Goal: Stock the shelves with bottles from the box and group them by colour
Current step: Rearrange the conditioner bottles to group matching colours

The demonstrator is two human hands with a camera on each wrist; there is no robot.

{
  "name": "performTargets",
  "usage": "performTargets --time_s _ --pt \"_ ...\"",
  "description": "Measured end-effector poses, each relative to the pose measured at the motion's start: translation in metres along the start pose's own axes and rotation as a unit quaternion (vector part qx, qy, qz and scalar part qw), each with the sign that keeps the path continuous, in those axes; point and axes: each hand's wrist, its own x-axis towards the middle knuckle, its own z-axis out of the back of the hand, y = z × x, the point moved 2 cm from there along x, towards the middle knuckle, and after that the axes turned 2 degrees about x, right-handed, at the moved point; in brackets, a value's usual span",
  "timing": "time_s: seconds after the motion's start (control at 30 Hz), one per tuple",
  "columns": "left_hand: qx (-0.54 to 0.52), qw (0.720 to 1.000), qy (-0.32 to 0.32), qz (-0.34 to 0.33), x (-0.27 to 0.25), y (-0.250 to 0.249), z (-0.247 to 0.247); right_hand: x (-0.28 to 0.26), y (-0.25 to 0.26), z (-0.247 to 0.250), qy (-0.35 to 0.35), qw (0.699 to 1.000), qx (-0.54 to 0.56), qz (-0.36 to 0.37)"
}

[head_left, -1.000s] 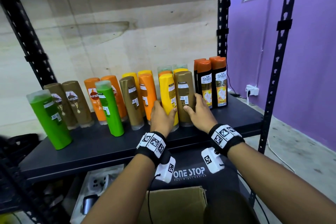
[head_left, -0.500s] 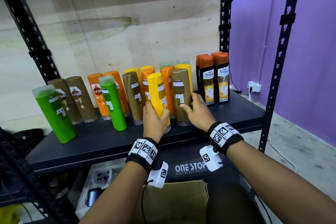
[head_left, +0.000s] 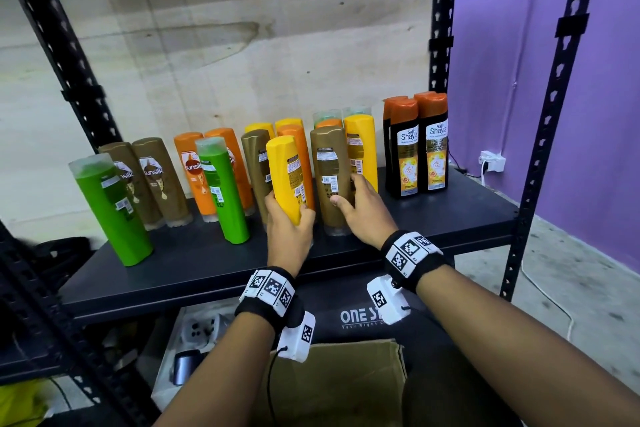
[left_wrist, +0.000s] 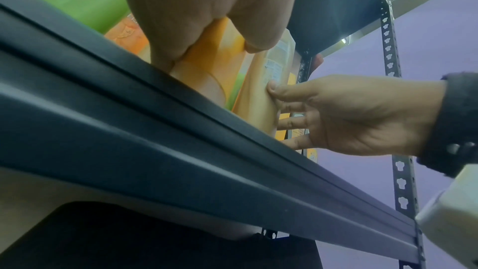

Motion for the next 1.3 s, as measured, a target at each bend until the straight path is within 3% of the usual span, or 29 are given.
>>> performTargets --time_s 0.43,0.57,0.7,0.87,1.1,1.3 --pt "-0.025 1.0 0.006 0.007 -0.003 0.005 -0.002 0.005 -0.004 -0.005 -0.004 1.0 0.004 -0.013" --pt "-0.029 0.999 0.008 0.023 -0.004 0.006 -0.002 0.007 -0.007 0.003 -0.097 0.994 0.044 -0.029" --pt "-0.028 0.999 0.006 0.03 -0.005 0.005 -0.003 0.015 -0.016 0.014 -0.174 0.984 0.009 -0.039" --pt "-0.03 0.999 -0.005 0.028 -0.006 0.007 -0.004 0.026 -0.02 0.02 -0.175 0.983 -0.015 -0.056" --pt "-0.048 0.999 -0.01 0.019 -0.005 0.011 -0.007 0.048 -0.023 0.019 -0.1 0.99 0.024 -0.098" --pt "-0.052 0.999 -0.01 0.004 -0.004 0.017 -0.008 0.057 -0.026 0.013 -0.102 0.989 0.027 -0.106"
